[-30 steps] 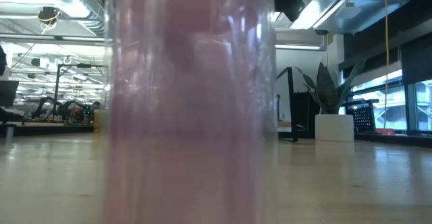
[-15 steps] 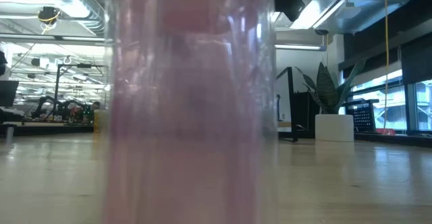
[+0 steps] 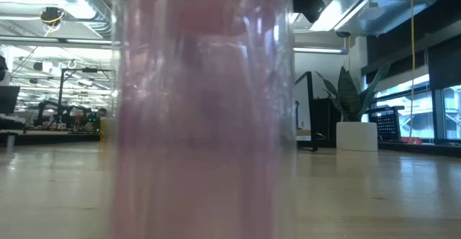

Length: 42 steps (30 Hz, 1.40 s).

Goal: Pick and place medicine bottles onto shelf by color
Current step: Put the right blue pill bottle on the shelf aligned with the other blue pill bottle

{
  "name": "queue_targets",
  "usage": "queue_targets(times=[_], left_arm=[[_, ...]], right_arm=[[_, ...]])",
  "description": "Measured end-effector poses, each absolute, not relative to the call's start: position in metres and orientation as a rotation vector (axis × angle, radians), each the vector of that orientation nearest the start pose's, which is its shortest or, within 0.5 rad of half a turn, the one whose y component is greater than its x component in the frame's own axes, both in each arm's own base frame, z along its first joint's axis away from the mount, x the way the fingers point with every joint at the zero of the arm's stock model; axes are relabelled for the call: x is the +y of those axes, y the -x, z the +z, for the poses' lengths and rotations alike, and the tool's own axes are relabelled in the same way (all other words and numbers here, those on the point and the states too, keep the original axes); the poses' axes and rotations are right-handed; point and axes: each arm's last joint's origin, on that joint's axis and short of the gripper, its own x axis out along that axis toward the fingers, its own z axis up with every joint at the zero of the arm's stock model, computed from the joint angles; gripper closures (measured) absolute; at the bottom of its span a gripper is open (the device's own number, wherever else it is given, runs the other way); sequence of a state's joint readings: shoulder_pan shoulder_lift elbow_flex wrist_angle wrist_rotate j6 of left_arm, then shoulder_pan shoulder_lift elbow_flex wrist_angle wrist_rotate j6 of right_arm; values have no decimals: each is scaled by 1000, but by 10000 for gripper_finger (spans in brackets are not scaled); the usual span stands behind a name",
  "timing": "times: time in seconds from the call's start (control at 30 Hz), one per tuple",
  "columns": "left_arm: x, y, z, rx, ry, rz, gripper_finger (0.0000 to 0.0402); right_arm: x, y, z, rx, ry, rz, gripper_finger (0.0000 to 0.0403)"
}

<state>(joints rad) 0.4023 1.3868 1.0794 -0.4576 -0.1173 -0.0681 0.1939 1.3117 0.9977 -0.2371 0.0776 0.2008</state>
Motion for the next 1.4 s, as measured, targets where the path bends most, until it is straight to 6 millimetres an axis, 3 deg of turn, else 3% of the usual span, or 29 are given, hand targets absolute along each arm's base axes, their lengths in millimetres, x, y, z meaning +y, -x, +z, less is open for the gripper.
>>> queue_targets(times=[0.13, 0.37, 0.5, 0.7, 0.97, 1.4], left_arm=[[120, -274, 269, 785, 180, 518, 307], [125, -286, 251, 817, 211, 537, 307], [130, -293, 242, 823, 189, 592, 307], [143, -292, 231, 845, 230, 653, 307], [163, -288, 232, 788, 267, 723, 307], [166, -286, 232, 781, 263, 745, 307]], right_arm=[[51, -282, 290, 546, -62, 22, 179], [40, -281, 292, 482, -21, -351, 179], [37, -280, 293, 463, 18, -457, 179], [36, -280, 293, 460, 24, -474, 179], [36, -280, 292, 462, 26, -474, 179], [36, -280, 292, 463, 27, -474, 179]])
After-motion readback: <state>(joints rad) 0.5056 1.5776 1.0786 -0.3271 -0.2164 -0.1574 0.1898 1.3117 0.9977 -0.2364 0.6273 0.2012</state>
